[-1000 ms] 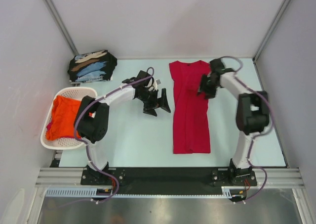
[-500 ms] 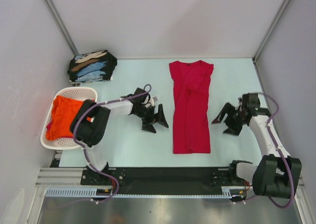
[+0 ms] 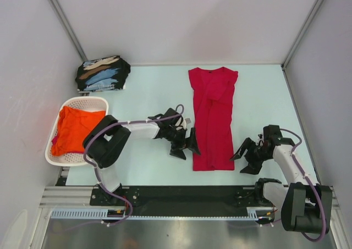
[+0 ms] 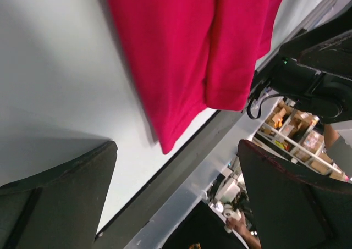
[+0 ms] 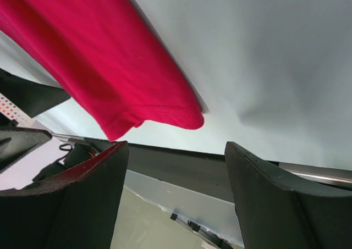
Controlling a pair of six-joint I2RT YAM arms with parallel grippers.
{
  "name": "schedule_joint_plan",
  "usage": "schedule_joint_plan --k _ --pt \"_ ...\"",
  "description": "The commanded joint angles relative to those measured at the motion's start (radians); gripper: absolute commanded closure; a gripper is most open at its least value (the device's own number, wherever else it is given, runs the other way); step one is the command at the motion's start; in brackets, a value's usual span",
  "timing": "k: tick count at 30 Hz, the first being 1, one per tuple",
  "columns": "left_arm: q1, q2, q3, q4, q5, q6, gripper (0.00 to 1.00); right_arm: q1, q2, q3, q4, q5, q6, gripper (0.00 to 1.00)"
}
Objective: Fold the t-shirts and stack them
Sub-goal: Grab the bottom of the folded rectangular tshirt with both arms
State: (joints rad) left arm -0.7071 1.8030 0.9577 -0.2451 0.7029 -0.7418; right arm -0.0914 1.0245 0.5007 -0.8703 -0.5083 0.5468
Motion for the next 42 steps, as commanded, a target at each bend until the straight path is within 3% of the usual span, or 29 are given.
schedule_joint_plan --k 1,4,8,23,24,26,28,29,30,31,32,42 --pt "-0.048 0.048 0.001 0.021 -0.037 -0.067 0.00 0.031 0.008 -0.004 -0.007 0.031 0.025 0.25" --pt "-0.081 0.081 0.015 0.030 -0.040 -0.091 0.00 0.062 0.014 -0.014 0.011 0.069 0.066 0.26" --pt "-0.115 0.113 0.042 0.040 -0.045 -0.116 0.02 0.117 0.003 -0.068 0.123 0.097 0.162 0.37" --pt "-0.167 0.160 0.064 -0.149 -0.121 -0.133 0.06 0.281 0.259 -0.021 0.333 0.192 0.215 0.37" --pt "-0.167 0.170 0.065 -0.170 -0.128 -0.131 0.10 0.288 0.266 -0.014 0.332 0.195 0.219 0.36" --pt "-0.167 0.177 0.067 -0.174 -0.125 -0.133 0.18 0.294 0.272 0.004 0.332 0.200 0.214 0.56" --pt "-0.169 0.190 0.073 -0.172 -0.117 -0.130 0.45 0.294 0.269 0.010 0.329 0.195 0.223 0.93" --pt "-0.170 0.196 0.082 -0.171 -0.114 -0.126 0.56 0.295 0.267 0.019 0.324 0.194 0.220 0.96" --pt "-0.170 0.200 0.087 -0.175 -0.114 -0.126 0.83 0.297 0.272 0.025 0.318 0.194 0.217 0.98" --pt "-0.172 0.214 0.092 -0.180 -0.112 -0.123 0.95 0.297 0.270 0.032 0.301 0.195 0.211 1.00" --pt "-0.170 0.216 0.101 -0.189 -0.111 -0.116 1.00 0.295 0.272 0.048 0.289 0.204 0.203 1.00" --pt "-0.147 0.111 0.211 -0.319 -0.175 -0.034 1.00 0.298 0.210 0.196 0.093 0.191 0.121 1.00"
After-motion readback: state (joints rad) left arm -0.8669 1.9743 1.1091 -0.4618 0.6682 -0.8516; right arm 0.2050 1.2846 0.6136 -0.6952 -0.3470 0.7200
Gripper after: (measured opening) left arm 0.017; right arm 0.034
